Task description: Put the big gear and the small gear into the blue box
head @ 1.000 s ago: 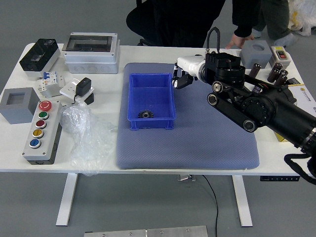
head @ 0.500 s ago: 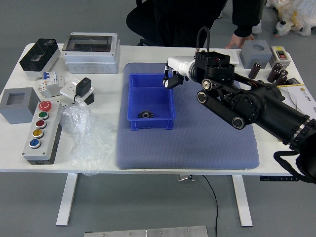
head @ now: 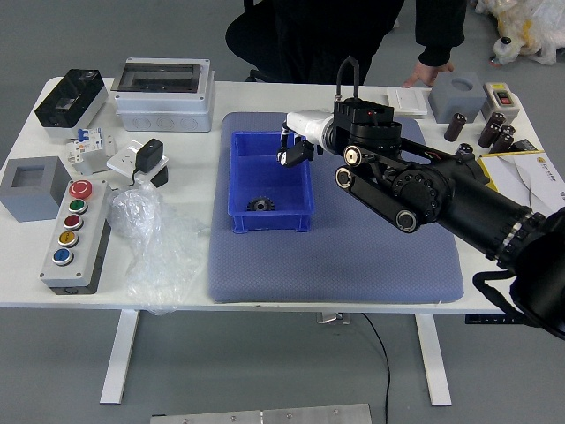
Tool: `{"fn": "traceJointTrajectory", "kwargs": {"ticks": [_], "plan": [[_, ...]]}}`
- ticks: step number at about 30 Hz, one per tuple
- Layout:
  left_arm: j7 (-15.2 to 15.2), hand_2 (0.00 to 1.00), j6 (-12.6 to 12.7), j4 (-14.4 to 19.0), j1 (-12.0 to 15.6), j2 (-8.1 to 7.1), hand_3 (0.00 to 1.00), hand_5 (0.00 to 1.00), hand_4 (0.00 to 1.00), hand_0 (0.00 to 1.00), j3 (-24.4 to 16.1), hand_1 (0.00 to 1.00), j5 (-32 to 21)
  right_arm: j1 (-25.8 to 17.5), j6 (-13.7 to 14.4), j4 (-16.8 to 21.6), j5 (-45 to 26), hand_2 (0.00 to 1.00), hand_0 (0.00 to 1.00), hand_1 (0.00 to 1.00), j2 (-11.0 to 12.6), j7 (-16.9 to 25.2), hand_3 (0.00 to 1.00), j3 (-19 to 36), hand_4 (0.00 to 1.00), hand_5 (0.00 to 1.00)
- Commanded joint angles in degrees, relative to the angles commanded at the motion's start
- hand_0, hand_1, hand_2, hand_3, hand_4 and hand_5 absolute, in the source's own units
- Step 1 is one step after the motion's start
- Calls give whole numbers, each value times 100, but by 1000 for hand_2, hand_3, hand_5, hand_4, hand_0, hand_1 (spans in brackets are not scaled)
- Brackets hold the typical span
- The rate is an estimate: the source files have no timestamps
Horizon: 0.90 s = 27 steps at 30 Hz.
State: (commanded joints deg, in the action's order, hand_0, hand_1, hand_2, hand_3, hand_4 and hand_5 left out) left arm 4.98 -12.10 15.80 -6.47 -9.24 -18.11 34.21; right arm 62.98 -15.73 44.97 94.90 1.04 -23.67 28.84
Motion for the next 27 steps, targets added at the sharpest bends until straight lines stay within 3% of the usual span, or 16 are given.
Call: {"fn": "traceJointTrajectory", "kwargs": {"ticks": [5,6,11,12,17,18,27], "plan": [[2,834,-2,0,-14,6,782,371,603,864,11,836,-8,-6,-29,-19,-43,476,408,377,-25,-12,629,17,470,208],[2,833,-2,0,-15,7,783,371,603,864,12,836,-10,-6,-35,-20,-52,502,344,410,-26,-16,633,28,617,284],[4,833,-3,-1,-15,9,783,371,603,864,20,836,-18,-6,-73,-14,-85,502,344,410,-22,-36,633,114,617,284],[4,833,-3,-1,-16,8,782,372,603,864,20,836,-18,-6,-81,-12,-89,567,380,470,-21,-39,655,128,790,426],[4,833,-3,-1,-20,3,782,372,603,864,14,836,-13,-9,-118,-10,-105,567,380,470,-17,-39,655,189,790,426],[4,833,-4,-1,-20,3,784,369,603,864,16,836,-14,-10,-123,-9,-107,640,431,506,-18,-37,745,198,883,527],[7,833,-5,-2,-9,4,783,369,603,864,29,836,-24,-13,-146,22,-107,670,455,528,7,-36,759,251,922,569]]}}
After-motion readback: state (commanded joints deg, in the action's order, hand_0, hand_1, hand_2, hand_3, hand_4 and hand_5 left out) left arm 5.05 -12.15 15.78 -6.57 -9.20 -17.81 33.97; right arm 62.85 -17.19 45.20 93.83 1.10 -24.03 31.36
